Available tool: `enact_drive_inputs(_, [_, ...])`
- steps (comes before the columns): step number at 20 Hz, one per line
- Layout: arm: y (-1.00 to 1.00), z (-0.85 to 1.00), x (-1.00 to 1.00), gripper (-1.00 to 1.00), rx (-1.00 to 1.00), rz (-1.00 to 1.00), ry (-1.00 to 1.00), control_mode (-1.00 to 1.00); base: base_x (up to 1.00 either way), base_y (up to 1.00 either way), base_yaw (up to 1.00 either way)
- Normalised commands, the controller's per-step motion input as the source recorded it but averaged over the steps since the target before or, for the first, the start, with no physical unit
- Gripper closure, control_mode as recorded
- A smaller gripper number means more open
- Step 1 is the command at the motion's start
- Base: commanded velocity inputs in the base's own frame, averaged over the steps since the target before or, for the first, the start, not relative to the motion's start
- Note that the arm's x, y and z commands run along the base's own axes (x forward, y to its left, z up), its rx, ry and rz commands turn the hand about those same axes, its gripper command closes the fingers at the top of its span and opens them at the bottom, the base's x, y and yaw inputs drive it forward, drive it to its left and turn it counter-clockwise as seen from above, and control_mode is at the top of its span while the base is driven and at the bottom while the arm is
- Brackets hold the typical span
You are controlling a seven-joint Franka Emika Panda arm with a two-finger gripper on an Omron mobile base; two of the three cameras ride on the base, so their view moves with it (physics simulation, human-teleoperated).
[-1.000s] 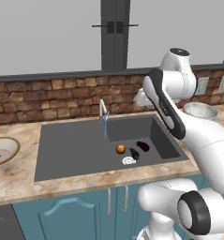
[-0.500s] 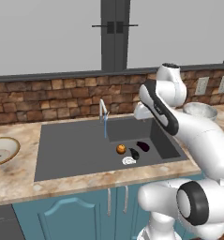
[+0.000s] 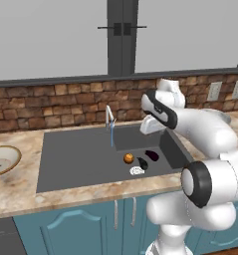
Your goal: Pick the eggplants from the sink and place them in one bowl. Place the orange in the other bowl. Then turn off the sink faucet.
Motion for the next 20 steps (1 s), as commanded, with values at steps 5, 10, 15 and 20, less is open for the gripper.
enact_drive_inputs(5, [0.0,-0.4,0.26,-1.0,0.0,0.26,0.02,-1.0,0.0,0.0,0.0])
enact_drive_inputs(10, [0.02,-0.3,0.0,-1.0,0.0,0.19,0.0,-1.0,0.0,0.0,0.0])
enact_drive_inputs(15, [0.1,-0.31,0.0,-1.0,0.0,0.13,0.0,-1.0,0.0,0.0,0.0])
enact_drive_inputs(20, [0.14,-0.46,0.0,-1.0,0.02,0.07,-0.02,-1.0,0.0,0.0,0.0])
